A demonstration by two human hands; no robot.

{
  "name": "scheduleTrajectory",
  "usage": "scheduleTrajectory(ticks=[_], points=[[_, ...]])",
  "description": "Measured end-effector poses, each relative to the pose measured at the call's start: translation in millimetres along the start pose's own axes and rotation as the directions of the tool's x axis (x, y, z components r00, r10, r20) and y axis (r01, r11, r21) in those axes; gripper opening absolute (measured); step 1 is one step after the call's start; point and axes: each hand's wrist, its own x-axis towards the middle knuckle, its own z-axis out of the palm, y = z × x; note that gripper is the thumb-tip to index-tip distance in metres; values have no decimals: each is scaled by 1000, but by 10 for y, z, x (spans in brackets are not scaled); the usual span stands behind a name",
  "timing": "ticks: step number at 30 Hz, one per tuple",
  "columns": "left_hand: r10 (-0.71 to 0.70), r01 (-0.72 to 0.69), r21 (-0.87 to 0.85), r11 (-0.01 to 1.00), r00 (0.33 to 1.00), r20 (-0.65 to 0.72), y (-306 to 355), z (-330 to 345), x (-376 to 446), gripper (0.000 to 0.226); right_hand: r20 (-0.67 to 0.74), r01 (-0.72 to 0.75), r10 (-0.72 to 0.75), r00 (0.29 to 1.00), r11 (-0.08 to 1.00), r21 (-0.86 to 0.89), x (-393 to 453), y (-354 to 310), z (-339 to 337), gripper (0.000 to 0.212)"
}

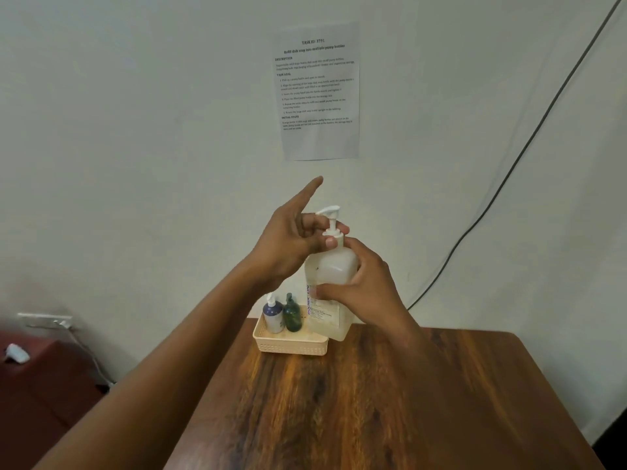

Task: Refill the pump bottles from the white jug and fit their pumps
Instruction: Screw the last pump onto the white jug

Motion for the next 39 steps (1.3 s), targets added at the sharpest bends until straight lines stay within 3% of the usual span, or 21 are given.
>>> scheduleTrajectory(ticks=[3, 5, 9, 12, 14, 16, 19, 21, 23, 27, 30, 35, 39], points=[[-54, 72, -98, 993, 984, 167, 51, -100, 32, 96, 12, -7, 7, 1000, 1000, 23, 6, 1, -19, 85], [-61, 77, -86, 993, 983, 175, 74, -116, 46, 94, -1, 5, -5, 1000, 1000, 10, 21, -25, -25, 85], [52, -26, 184, 983, 989, -138, 45, 46, 58, 97, -37, 55, -56, 998, 998, -37, 53, -96, -59, 76], [92, -46, 194, 980, 967, -237, -27, 90, 60, 97, -30, 67, -68, 997, 996, -52, 56, -94, -78, 77], [49, -17, 165, 986, 981, -188, -23, 35, 66, 90, -9, 54, -55, 998, 996, -66, 57, -83, -97, 84], [-21, 24, 62, 998, 998, -56, 8, -31, 84, 85, 25, 35, -34, 999, 998, -42, 70, -73, -134, 88], [-76, 89, -76, 993, 984, 161, 62, -117, 112, 82, 49, 34, -34, 998, 999, 1, 79, -61, -170, 93], [-77, 99, -97, 990, 974, 211, 89, -141, 134, 83, 37, 26, -25, 999, 1000, -8, 87, -51, -166, 88], [-66, 68, -13, 998, 991, 120, 93, -91, 151, 82, 16, 25, -24, 1000, 999, -31, 103, -49, -154, 85], [76, -7, 290, 957, 971, -226, 15, 122, 179, 92, -10, 42, -43, 999, 997, -65, 135, -61, -145, 86], [79, -15, 290, 957, 975, -209, -12, 112, 192, 95, 7, 41, -41, 999, 998, -57, 137, -51, -161, 80], [-21, 21, 84, 996, 1000, 2, 67, 36, 204, 92, 52, -1, 2, 999, 1000, -29, 136, 9, -192, 83], [31, 16, 281, 960, 986, -161, 29, 126, 179, 95, 16, 24, -24, 1000, 1000, -19, 151, -25, -197, 79]])
